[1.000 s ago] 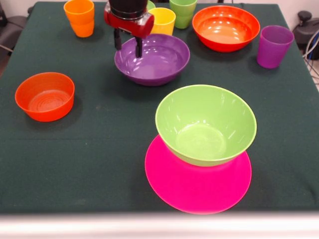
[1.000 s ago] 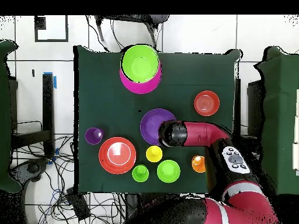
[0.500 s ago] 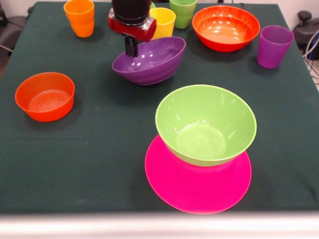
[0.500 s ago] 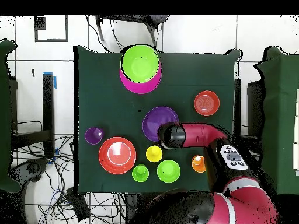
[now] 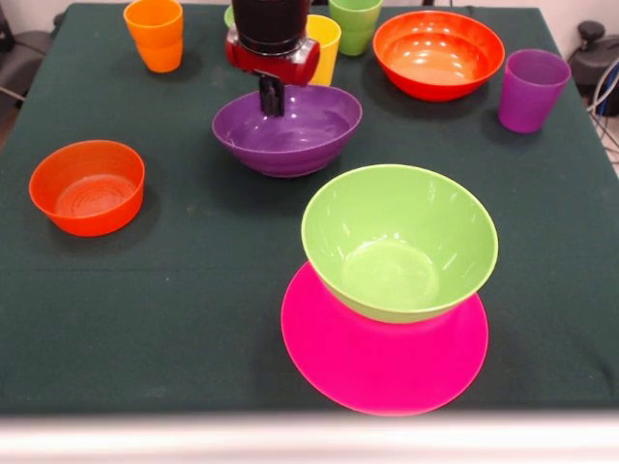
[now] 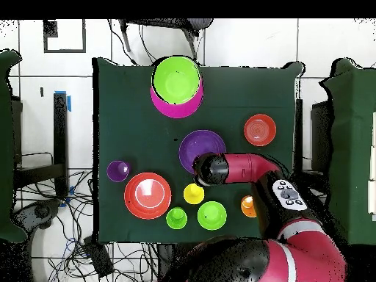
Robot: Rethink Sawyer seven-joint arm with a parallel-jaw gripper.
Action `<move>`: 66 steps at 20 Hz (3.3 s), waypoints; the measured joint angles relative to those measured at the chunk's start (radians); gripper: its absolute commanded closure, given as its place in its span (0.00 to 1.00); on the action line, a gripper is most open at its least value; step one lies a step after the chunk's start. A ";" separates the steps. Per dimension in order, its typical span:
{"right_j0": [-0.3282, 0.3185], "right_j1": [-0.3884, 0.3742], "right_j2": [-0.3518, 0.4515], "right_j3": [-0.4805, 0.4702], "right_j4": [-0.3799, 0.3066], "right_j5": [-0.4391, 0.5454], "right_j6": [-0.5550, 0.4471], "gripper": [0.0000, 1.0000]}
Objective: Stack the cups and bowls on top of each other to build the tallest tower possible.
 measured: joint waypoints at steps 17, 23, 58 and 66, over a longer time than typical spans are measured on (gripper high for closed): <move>-0.007 -0.018 0.024 0.001 0.000 0.000 0.000 0.00; -0.013 -0.046 0.043 0.001 -0.001 0.000 0.000 0.00; -0.104 -0.053 0.065 0.010 -0.037 0.027 0.000 0.00; -0.110 0.000 0.073 0.009 -0.067 0.027 0.000 1.00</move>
